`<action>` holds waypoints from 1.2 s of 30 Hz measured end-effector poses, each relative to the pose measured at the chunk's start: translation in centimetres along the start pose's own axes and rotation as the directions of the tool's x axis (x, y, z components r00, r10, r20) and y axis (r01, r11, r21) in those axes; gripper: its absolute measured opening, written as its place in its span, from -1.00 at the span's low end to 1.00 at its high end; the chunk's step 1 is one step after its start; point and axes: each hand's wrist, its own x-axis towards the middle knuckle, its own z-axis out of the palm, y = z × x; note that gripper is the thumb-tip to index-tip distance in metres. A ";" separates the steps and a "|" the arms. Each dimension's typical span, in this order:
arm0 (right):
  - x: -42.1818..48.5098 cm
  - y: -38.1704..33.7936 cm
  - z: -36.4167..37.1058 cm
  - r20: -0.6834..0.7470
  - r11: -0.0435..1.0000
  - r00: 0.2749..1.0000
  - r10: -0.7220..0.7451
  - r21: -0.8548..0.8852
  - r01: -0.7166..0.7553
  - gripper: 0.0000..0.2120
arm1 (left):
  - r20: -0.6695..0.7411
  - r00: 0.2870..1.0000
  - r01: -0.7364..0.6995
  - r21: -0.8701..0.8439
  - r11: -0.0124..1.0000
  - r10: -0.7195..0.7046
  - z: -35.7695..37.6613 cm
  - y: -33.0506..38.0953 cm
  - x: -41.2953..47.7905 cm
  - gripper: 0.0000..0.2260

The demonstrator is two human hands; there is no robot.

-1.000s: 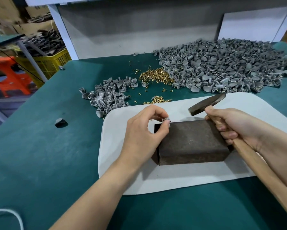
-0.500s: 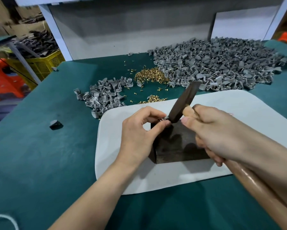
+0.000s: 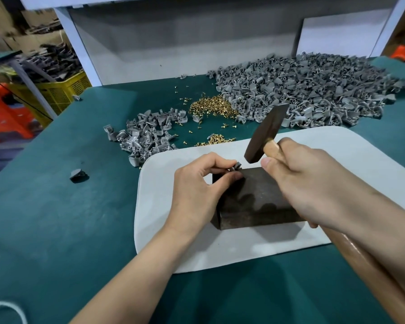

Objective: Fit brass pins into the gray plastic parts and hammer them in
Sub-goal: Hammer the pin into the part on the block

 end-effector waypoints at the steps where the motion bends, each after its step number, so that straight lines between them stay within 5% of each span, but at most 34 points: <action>1: -0.1 -0.1 0.1 0.009 1.000 1.000 -0.004 0.002 0.004 -0.69 | -0.004 1.000 0.005 -0.002 1.000 -0.005 0.0 0.0 0.0 -0.87; 14: -0.3 -0.2 0.5 -0.068 0.995 0.998 0.001 0.098 0.006 -0.68 | -0.029 0.999 0.024 -0.016 1.000 -0.025 0.2 0.0 0.1 -0.86; 29: -0.4 -0.2 1.1 0.004 0.998 0.999 0.048 0.036 -0.048 -0.68 | -0.036 0.999 0.027 -0.013 1.000 -0.027 0.2 0.0 0.0 -0.83; 36: 0.0 0.9 -0.2 0.007 0.958 0.995 0.101 0.268 -0.099 -0.69 | -0.027 1.000 0.007 -0.022 1.000 -0.007 0.3 -0.3 -0.1 -0.81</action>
